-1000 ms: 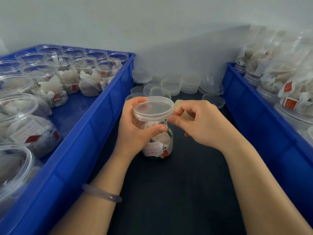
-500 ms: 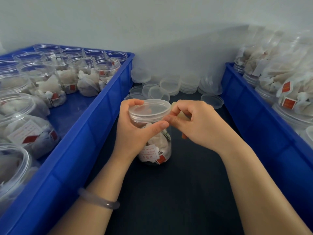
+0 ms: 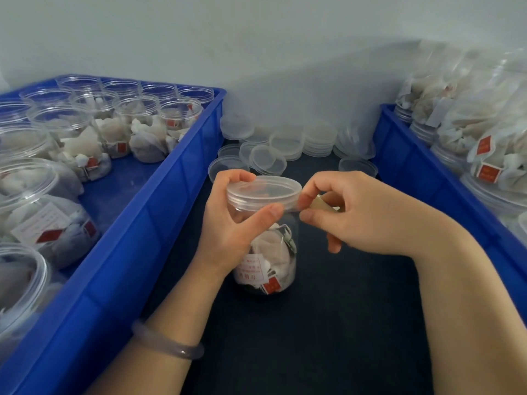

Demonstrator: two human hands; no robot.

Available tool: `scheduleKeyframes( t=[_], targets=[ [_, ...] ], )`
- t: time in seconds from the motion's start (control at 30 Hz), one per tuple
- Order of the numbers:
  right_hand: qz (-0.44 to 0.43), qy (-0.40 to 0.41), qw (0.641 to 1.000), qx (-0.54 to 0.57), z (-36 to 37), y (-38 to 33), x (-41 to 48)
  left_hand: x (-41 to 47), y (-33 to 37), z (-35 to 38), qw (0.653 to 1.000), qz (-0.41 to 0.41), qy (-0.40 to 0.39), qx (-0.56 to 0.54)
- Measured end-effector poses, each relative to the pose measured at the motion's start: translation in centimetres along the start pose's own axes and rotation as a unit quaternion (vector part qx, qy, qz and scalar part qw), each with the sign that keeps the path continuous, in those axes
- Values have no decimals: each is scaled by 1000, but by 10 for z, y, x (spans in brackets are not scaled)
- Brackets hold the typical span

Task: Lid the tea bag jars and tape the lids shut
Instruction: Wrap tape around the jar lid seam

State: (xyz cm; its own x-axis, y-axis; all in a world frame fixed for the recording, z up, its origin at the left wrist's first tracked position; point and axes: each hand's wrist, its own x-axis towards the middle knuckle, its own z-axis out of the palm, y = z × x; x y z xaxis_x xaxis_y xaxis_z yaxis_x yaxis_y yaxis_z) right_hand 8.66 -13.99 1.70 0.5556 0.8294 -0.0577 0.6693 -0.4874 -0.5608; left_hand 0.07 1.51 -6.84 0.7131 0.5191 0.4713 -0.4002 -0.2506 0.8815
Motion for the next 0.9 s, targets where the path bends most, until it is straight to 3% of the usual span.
scheduleKeyframes(
  t=[0.2,0.3,0.6,0.9],
  targets=[
    [23,7,999,35,-5,-8,-5,4,0,-4,989,-80,13,-121],
    [42,10,998,53,-12,-5,-10,4,2,-7,984,-100,-24,-148],
    [-8,26,994,104,-25,4,-11,4,6,-5,944,-196,-116,-240],
    [5,-30,992,125,-17,1,-3,-1,10,-5,908,-196,-161,-333]
  ],
)
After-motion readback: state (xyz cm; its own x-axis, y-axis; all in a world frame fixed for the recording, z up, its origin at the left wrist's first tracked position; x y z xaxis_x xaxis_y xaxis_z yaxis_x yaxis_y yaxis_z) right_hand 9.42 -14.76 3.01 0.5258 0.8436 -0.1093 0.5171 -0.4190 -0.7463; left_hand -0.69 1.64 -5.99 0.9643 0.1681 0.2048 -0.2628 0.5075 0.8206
